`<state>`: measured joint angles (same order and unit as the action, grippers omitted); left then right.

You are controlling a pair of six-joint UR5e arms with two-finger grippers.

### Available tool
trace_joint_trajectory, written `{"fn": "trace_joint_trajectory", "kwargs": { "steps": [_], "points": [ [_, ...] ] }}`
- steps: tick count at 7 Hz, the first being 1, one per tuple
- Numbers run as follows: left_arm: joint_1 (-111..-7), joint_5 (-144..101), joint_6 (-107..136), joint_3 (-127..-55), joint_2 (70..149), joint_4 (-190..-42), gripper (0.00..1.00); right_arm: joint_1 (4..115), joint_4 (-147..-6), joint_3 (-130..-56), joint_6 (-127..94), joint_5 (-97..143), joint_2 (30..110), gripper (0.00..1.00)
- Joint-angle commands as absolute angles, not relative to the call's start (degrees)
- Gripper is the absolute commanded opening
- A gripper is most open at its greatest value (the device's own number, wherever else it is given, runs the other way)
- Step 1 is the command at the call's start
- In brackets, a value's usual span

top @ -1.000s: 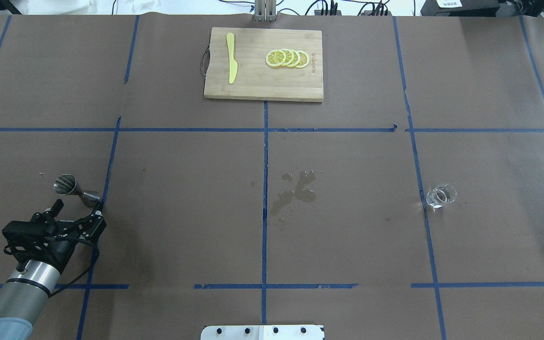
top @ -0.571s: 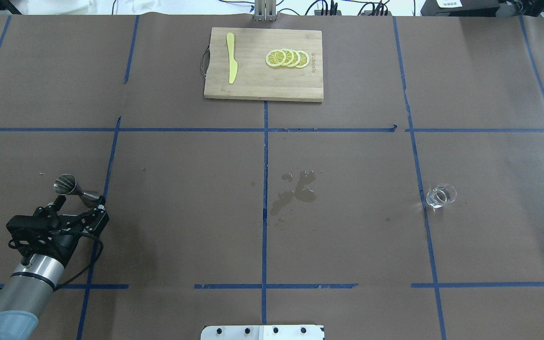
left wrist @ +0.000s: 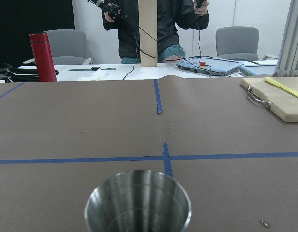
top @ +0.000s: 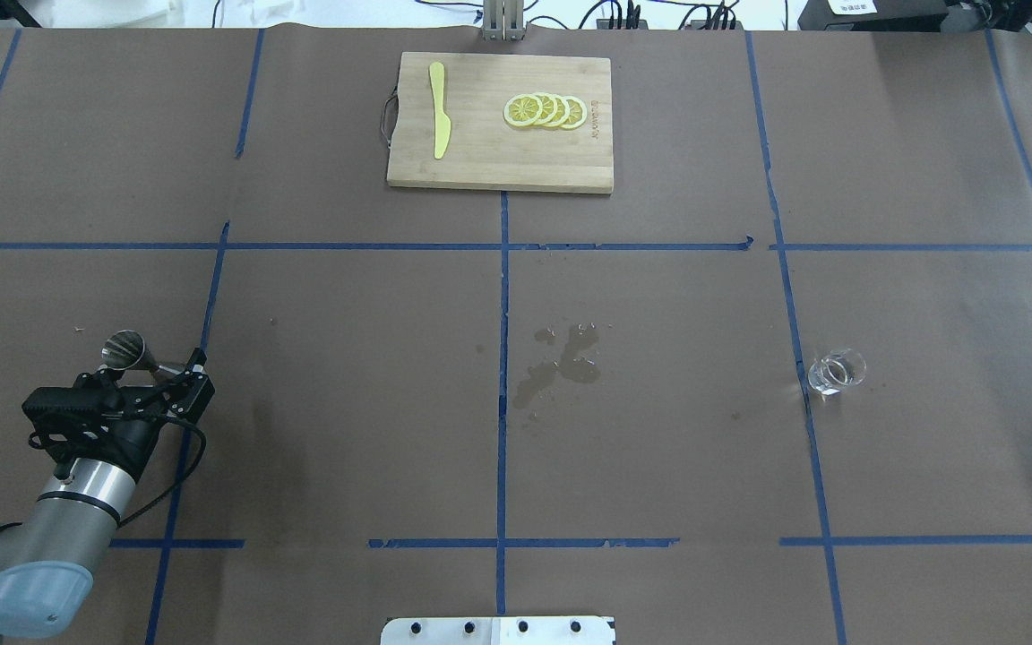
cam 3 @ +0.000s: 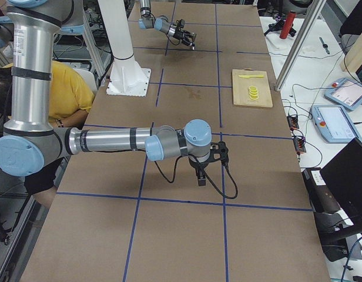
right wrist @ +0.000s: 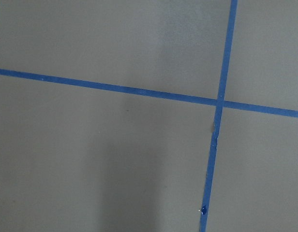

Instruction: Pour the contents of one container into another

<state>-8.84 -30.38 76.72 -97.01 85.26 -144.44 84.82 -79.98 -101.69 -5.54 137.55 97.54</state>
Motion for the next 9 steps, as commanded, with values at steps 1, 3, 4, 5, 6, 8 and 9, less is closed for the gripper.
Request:
{"fn": "trace_joint_trajectory", "kwargs": {
  "steps": [1,3,4,5,6,8,9],
  "points": [
    [-10.0,-30.6,76.7,-95.4,85.9,-146.0,0.99,84.8,-80.0,-102.1,-5.5,137.5,97.6,1.00],
    [-10.6,-31.5,74.2,-94.0,85.9,-151.1,0.99,84.8,-80.0,-102.7,-5.7,137.5,97.6,1.00],
    [-10.5,-31.5,73.9,-91.9,86.2,-153.1,0.98,84.8,-80.0,-103.0,-5.7,137.5,97.6,1.00],
    [-10.5,-31.5,73.8,-91.0,86.2,-154.7,0.95,84.8,-80.0,-103.0,-5.7,137.5,97.6,1.00],
    [-10.5,-31.5,73.7,-91.0,86.1,-154.8,0.92,84.8,-80.0,-103.0,-5.7,137.5,97.6,1.00],
    [-10.5,-31.5,72.9,-91.0,86.0,-154.7,0.77,84.8,-80.0,-103.0,-5.7,137.5,97.6,1.00],
    [-10.6,-31.3,69.7,-91.4,86.1,-154.9,0.61,84.8,-80.0,-103.0,-5.6,137.5,97.6,1.00]
  ]
}}
